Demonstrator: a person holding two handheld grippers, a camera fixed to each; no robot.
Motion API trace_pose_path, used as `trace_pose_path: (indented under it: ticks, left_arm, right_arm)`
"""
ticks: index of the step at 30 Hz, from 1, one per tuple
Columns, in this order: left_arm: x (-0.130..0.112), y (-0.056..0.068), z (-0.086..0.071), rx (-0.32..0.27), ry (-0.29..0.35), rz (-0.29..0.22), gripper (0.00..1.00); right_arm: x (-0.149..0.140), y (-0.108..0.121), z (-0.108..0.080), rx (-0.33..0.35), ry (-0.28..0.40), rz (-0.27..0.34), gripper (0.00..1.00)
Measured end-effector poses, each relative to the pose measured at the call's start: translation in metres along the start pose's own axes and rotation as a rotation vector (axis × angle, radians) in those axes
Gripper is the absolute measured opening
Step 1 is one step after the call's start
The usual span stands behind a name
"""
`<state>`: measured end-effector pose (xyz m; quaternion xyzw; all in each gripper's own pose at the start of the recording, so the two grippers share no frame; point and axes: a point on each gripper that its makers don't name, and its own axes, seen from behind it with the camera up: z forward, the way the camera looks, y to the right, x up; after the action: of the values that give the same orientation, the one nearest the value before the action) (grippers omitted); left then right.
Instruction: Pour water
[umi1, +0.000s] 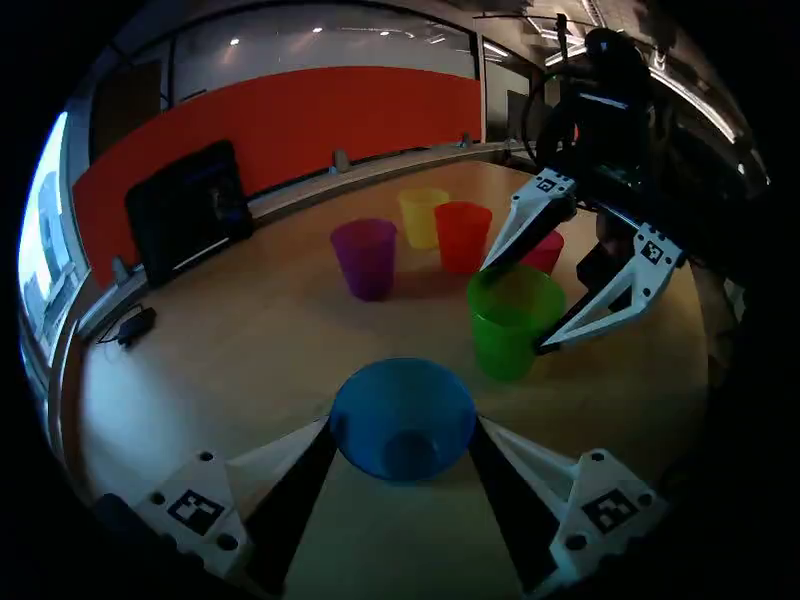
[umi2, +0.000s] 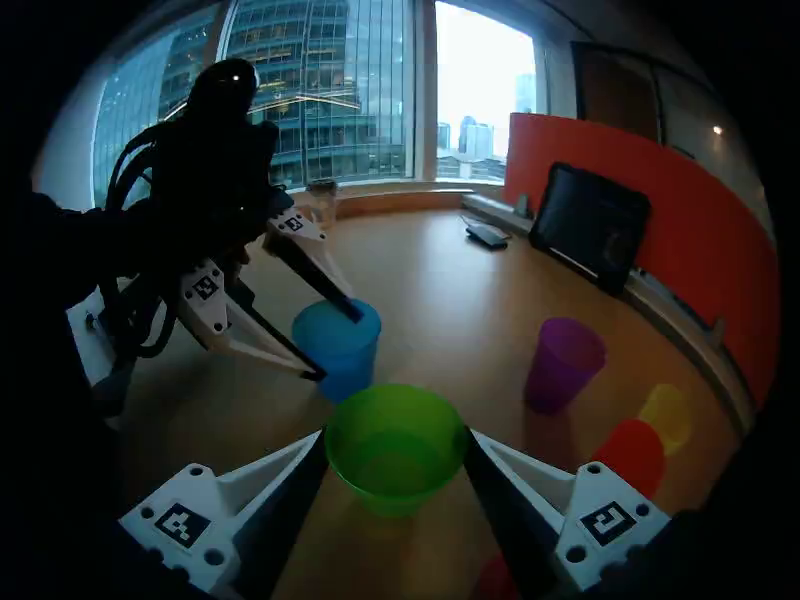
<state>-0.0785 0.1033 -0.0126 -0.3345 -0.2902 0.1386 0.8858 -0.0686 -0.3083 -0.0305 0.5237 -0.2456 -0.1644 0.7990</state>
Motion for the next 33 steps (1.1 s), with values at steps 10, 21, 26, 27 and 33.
trace_pose_path:
  ticks: [10, 21, 26, 27, 33]
  left_arm:
    - [-0.008, 0.001, 0.001, -0.014, -0.031, -0.013, 0.89]
    - [-0.015, 0.001, -0.002, -0.010, -0.055, -0.005, 0.89]
    - [-0.017, -0.003, -0.008, 0.003, -0.055, -0.009, 0.89]
    - [-0.017, -0.003, -0.009, 0.006, -0.055, -0.011, 0.89]
    - [-0.019, -0.008, -0.019, 0.032, -0.047, -0.020, 0.89]
  right_arm:
    - [-0.008, 0.001, 0.001, -0.011, -0.022, 0.001, 0.95]
    - [0.000, 0.001, -0.008, -0.007, -0.006, 0.014, 1.00]
    - [0.005, 0.001, -0.016, -0.011, 0.015, 0.018, 1.00]
    - [0.007, 0.001, -0.018, -0.013, 0.020, 0.020, 1.00]
    - [0.017, 0.003, -0.031, -0.023, 0.057, 0.033, 1.00]
